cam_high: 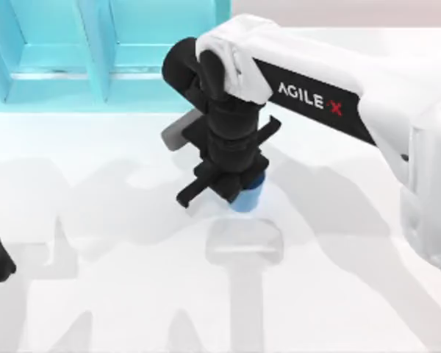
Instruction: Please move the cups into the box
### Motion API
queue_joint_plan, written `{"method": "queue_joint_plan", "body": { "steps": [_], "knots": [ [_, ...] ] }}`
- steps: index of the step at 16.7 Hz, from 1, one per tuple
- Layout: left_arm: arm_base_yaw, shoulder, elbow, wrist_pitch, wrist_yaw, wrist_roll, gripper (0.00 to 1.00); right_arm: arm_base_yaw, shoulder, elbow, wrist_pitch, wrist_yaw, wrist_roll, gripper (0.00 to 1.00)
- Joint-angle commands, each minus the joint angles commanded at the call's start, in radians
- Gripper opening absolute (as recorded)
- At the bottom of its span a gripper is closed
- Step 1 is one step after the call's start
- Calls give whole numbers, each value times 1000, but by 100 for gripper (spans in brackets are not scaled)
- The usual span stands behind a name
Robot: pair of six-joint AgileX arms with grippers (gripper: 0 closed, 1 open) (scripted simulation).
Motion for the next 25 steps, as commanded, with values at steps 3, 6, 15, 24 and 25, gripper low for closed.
{"method": "queue_joint_plan", "body": {
  "steps": [3, 6, 15, 24, 25],
  "knots": [
    [0, 0, 0, 0, 0, 0, 100, 0, 0, 0, 0, 0, 0, 0],
    [0, 0, 0, 0, 0, 0, 100, 0, 0, 0, 0, 0, 0, 0],
    [0, 0, 0, 0, 0, 0, 100, -128, -257, -114, -116, -2, -129, 0],
    [0, 0, 0, 0, 0, 0, 100, -186, -323, -164, -160, -1, -179, 0],
    [0, 0, 0, 0, 0, 0, 100, -209, -335, -178, -160, 1, -182, 0]
  ]
}}
